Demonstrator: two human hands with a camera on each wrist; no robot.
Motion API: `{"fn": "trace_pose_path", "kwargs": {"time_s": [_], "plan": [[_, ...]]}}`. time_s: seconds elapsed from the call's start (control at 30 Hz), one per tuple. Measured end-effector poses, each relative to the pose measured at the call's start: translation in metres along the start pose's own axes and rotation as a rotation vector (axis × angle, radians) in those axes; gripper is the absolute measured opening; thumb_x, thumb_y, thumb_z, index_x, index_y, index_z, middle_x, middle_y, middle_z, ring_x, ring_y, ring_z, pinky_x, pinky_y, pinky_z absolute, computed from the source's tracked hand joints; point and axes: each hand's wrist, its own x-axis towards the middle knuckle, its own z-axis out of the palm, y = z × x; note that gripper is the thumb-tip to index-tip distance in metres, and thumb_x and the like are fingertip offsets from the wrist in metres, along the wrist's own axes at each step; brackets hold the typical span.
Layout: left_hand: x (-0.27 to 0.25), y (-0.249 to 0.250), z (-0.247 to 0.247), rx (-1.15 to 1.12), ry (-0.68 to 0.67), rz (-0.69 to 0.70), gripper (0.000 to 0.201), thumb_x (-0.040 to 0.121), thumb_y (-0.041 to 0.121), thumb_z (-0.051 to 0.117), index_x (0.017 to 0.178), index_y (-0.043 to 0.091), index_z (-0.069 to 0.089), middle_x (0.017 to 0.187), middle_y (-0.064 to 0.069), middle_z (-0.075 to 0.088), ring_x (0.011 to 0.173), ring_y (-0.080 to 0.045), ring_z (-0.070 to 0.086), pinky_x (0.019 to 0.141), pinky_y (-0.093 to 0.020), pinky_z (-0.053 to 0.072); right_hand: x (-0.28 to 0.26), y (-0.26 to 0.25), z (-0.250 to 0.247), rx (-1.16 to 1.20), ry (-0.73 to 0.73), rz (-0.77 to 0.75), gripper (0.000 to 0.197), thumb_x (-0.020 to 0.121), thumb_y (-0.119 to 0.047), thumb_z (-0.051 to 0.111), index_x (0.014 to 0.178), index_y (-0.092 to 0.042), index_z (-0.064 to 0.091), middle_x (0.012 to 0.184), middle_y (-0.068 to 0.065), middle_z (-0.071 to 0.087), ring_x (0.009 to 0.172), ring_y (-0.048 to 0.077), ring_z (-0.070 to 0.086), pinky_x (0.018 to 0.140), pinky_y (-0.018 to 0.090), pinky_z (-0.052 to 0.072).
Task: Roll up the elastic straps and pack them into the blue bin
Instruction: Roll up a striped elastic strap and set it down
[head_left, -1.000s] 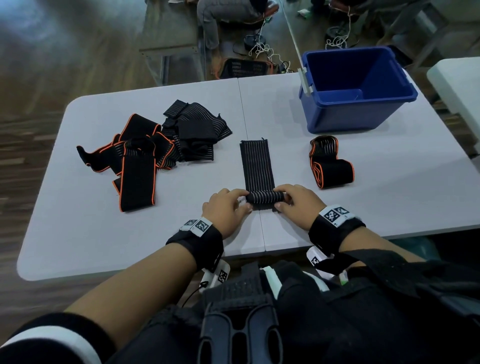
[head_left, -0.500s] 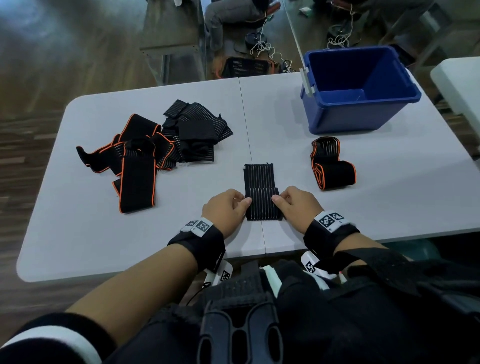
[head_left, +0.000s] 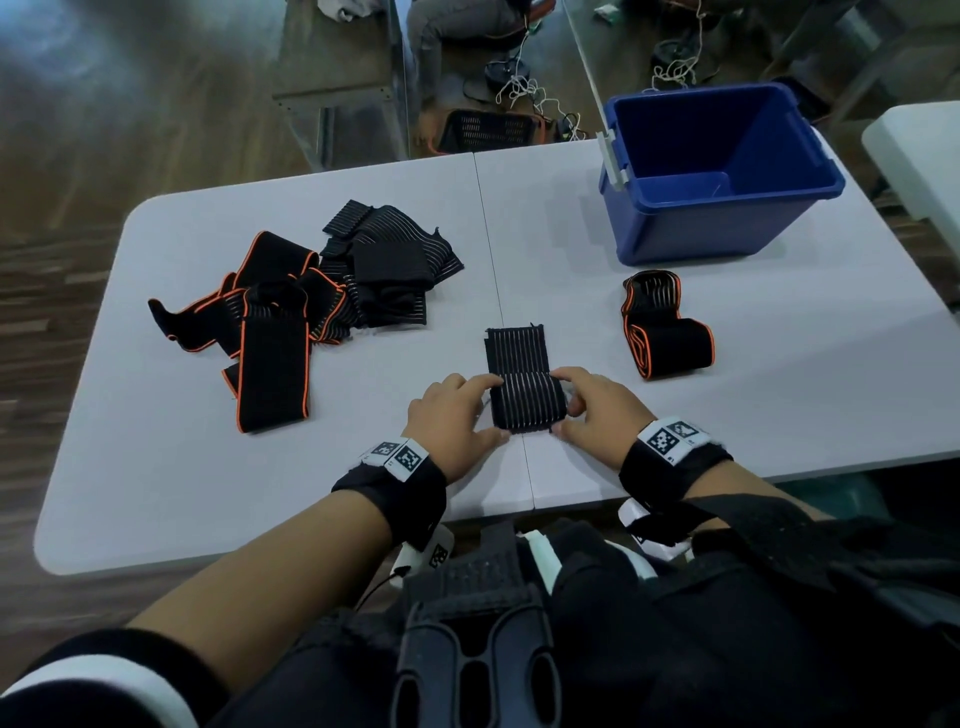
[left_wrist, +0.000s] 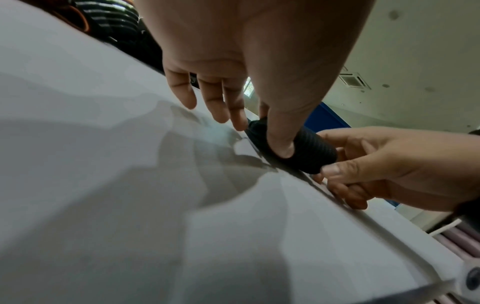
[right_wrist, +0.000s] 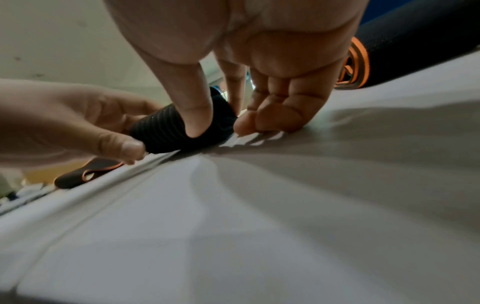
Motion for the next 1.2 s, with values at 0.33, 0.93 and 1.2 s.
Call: {"fn": "trace_pose_path", "kwargs": {"time_s": [0.33,0.93,1.2], "plan": [[0.007,0.011,-0.005,-0.226,-0.002,-0.132,0.046,0.100,0.051,0.047,0.074,0.016,0.063,0.072,-0.001,0.061,0.074,-0.022,0.059,0.063,-0.030,0.037,0.008,0.001,-0.003,0.078,0.007,0.092,0.048,0.096,-0.052,0.050,0.078,-0.011,0.068,0.076,0.004,0.069,0.077,0.022,0.064,0.076,0.039,0.052],[0.020,0.039,-0.001,-0.399,0.110,-0.128,0.021,0.090,0.040,0.067,0.108,0.030,0.062,0.082,0.007,0.067,0.076,-0.011,0.066,0.077,-0.035,0.057,-0.006,0.009,-0.049,-0.056,0.475,0.130,0.020,0.084,-0.023,0.069,0.103,-0.017,0.065,0.102,0.005,0.062,0.095,0.027,0.057,0.084,0.038,0.050],[0.031,0.069,0.001,-0.156,-0.023,0.038,0.058,0.085,0.042,0.074,0.139,0.031,0.053,0.103,0.003,0.063,0.098,-0.016,0.062,0.091,-0.035,0.051,-0.007,0.064,-0.082,-0.370,0.346,0.232,0.051,0.086,-0.036,0.068,0.134,-0.029,0.055,0.133,0.001,0.051,0.121,0.032,0.044,0.095,0.043,0.042]]}}
